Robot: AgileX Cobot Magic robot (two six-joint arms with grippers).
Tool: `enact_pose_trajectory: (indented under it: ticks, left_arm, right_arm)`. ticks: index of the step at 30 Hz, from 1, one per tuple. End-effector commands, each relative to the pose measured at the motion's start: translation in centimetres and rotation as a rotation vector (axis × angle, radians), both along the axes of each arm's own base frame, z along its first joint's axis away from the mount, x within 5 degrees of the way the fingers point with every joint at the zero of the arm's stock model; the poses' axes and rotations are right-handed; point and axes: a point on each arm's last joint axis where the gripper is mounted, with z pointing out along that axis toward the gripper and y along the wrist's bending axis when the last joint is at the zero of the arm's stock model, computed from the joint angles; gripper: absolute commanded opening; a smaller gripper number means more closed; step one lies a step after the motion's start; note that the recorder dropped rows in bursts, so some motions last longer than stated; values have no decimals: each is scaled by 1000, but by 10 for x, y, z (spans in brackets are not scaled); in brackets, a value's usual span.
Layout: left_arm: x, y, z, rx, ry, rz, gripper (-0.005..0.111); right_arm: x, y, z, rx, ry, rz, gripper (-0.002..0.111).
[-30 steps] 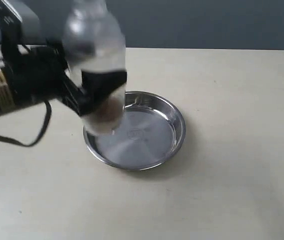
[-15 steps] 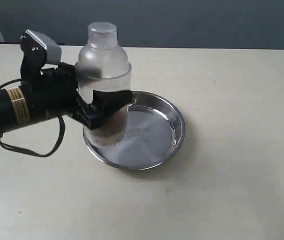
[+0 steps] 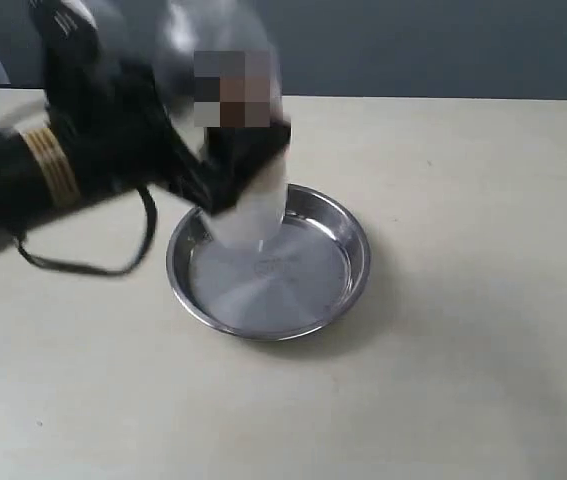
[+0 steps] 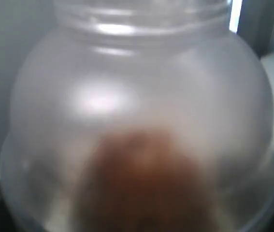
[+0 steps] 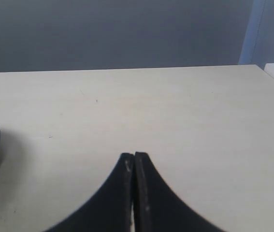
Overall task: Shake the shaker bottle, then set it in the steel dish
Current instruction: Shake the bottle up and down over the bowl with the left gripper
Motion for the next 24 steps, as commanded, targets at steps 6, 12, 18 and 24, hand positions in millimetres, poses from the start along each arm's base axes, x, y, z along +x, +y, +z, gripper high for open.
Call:
enact_pose_trajectory:
  ticks: [6, 12, 18, 24]
  left_arm:
    - [-10, 4, 29, 7, -62, 40, 0]
    - [-18, -8, 4, -99, -32, -129, 0]
    - [-22, 8, 36, 37, -54, 34, 0]
    - [-25, 0, -3, -46, -9, -63, 0]
  right_arm:
    - [0, 0, 1, -6, -16, -5, -1]
    - [0, 0, 1, -6, -16, -5, -1]
    - [0, 0, 1, -6, -16, -5, -1]
    - [0, 0, 1, -6, -16, -5, -1]
